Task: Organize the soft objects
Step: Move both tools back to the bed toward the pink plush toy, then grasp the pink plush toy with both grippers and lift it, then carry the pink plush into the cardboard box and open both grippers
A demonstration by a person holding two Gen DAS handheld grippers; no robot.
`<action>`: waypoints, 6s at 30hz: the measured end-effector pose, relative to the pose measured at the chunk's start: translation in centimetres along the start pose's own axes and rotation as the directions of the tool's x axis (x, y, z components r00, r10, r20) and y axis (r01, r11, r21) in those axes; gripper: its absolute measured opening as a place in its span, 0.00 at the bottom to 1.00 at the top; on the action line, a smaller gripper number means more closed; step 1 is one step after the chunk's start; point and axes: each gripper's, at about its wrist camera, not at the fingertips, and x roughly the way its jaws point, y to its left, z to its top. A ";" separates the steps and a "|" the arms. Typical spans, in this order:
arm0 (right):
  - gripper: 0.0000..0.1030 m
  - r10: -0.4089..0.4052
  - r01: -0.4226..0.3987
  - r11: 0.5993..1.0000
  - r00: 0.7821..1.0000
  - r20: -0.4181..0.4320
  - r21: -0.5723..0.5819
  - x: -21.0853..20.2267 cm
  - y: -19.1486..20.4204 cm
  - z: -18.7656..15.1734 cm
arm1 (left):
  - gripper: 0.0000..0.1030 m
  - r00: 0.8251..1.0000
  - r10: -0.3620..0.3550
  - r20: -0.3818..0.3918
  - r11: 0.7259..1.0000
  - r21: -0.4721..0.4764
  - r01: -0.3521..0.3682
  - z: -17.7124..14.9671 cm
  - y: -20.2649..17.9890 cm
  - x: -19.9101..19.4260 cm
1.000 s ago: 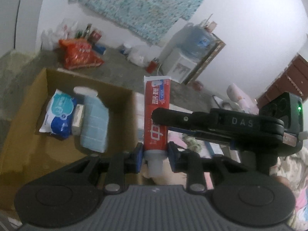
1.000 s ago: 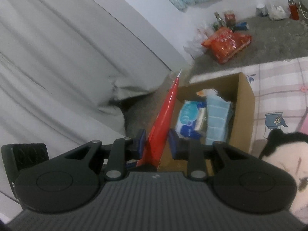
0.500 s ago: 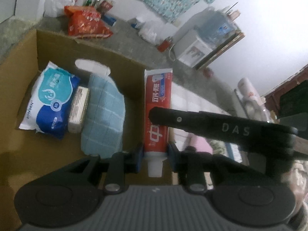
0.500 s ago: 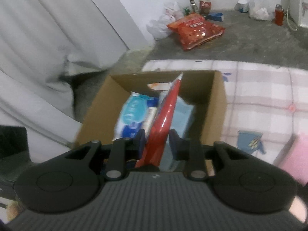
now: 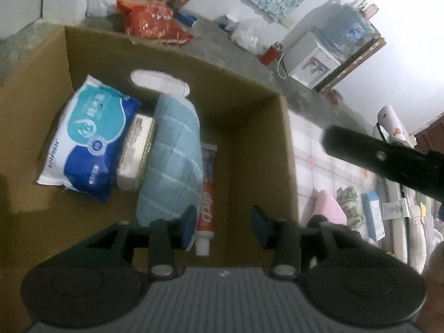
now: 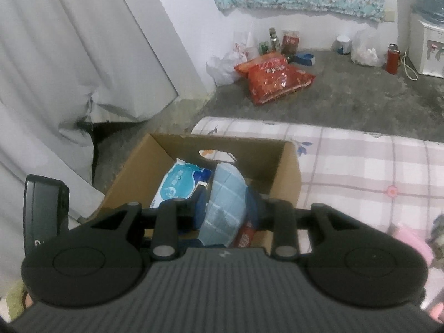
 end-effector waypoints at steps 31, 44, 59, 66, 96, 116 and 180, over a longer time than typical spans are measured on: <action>0.79 -0.124 0.032 0.957 0.944 0.307 0.289 -35.8 -12.9 -25.2 | 0.96 0.961 -0.193 0.201 0.842 0.536 0.057 -17.5 -19.6 -13.5; 0.79 -0.004 -0.121 0.770 0.981 0.193 0.627 -24.1 -22.6 -27.3 | 0.90 0.995 -0.086 0.060 0.619 0.785 0.006 -22.7 -27.2 -0.5; 0.75 0.063 -0.101 0.680 0.995 0.080 0.726 -13.8 -27.6 -26.1 | 0.69 1.000 0.009 -0.002 0.561 0.828 -0.004 -21.6 -28.6 7.5; 0.56 0.076 -0.128 0.659 0.992 0.103 0.741 -13.8 -27.6 -26.9 | 0.70 1.000 -0.004 -0.013 0.566 0.824 0.013 -21.5 -28.4 7.2; 0.62 -0.584 0.538 0.419 0.777 0.237 -0.732 -14.1 -7.1 -31.4 | 0.74 0.990 -0.136 0.044 0.861 0.499 0.096 -21.1 -18.9 -4.6; 0.75 -0.116 0.118 0.993 0.980 0.159 -0.005 -25.9 -14.9 -34.6 | 0.82 0.982 -0.168 -0.082 0.795 0.578 0.185 -22.8 -21.5 -1.1; 0.52 0.607 -0.567 0.786 0.782 -0.141 0.246 -7.8 5.3 -7.4 | 0.91 0.889 0.167 0.426 0.899 0.304 -0.315 -12.2 -7.2 -20.5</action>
